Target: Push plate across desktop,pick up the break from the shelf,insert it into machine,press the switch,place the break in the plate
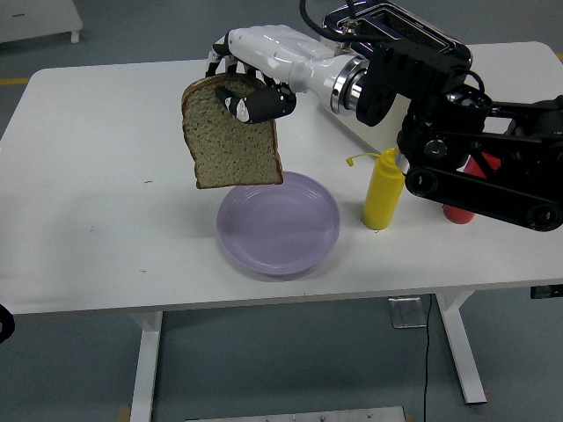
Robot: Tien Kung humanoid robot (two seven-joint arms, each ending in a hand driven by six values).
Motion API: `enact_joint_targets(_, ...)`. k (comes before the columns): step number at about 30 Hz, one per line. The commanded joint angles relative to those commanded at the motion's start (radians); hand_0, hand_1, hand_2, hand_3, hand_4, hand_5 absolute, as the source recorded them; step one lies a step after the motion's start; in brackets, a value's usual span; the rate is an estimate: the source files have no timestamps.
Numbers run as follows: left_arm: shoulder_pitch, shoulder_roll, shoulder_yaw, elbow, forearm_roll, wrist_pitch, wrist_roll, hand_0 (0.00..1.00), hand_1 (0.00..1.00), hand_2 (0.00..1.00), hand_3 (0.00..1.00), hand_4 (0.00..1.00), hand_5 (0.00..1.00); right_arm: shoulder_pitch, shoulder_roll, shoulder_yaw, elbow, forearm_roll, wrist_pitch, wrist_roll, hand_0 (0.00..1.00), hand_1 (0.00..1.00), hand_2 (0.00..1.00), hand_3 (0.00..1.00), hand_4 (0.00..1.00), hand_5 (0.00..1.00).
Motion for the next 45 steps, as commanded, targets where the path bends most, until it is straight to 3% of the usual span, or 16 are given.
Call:
enact_joint_targets(12,-0.002,-0.002,0.002,0.000,0.000,0.000,0.000,0.824,0.869,0.927,0.800,0.634,0.998,-0.050,0.033,-0.106,-0.079,0.023,-0.016,0.014,0.248,0.336,0.431,0.525,0.359,0.122)
enact_joint_targets(27,-0.010,-0.004,0.001,-0.001,0.001,0.000,0.001,0.825,0.869,0.927,0.799,0.634,0.998,-0.080,0.060,-0.114,-0.173,0.025,-0.031,0.026,0.245,0.336,0.432,0.524,0.357,0.125)
enact_joint_targets(45,-0.012,-0.005,-0.002,-0.001,0.000,0.000,0.000,0.825,0.869,0.927,0.799,0.633,0.998,-0.095,0.063,-0.128,-0.223,0.030,-0.012,0.029,0.300,0.415,0.489,0.549,0.404,0.139)
